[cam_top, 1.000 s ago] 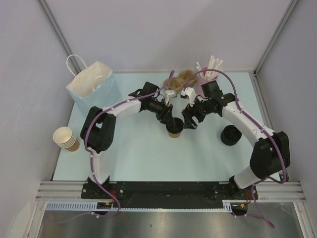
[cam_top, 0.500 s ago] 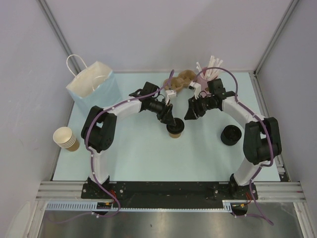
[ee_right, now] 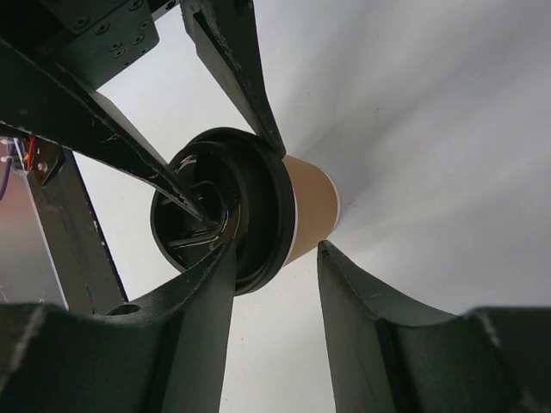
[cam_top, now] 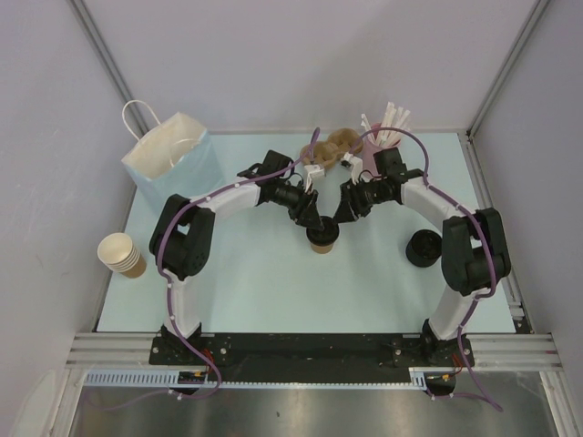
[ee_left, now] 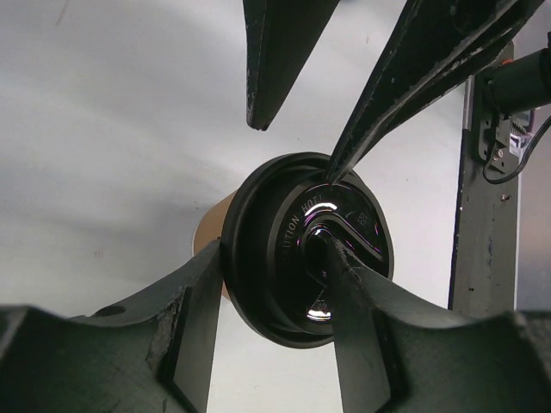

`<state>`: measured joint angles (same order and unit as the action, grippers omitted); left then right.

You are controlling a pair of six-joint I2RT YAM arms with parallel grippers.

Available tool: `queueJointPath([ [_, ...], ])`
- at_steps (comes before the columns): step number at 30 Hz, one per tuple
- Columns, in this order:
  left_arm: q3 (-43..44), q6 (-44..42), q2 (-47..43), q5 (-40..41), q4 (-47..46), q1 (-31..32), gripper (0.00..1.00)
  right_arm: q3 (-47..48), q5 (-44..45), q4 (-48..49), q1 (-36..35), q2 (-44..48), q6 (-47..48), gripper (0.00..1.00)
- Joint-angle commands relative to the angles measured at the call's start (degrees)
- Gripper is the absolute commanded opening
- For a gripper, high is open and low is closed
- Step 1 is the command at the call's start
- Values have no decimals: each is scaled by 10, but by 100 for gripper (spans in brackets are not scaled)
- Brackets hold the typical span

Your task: Pack the takeout coffee

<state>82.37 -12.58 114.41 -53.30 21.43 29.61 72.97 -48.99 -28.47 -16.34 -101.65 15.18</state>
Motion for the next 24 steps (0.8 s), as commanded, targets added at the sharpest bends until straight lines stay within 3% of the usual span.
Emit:
queueJointPath([
  [1,-22,-45,43,113,41,6,52,2,-3,16,-2,-18,-8,46],
  [24,-20,-44,42,113,45,6,52,2,-56,24,25,-30,-35,40],
])
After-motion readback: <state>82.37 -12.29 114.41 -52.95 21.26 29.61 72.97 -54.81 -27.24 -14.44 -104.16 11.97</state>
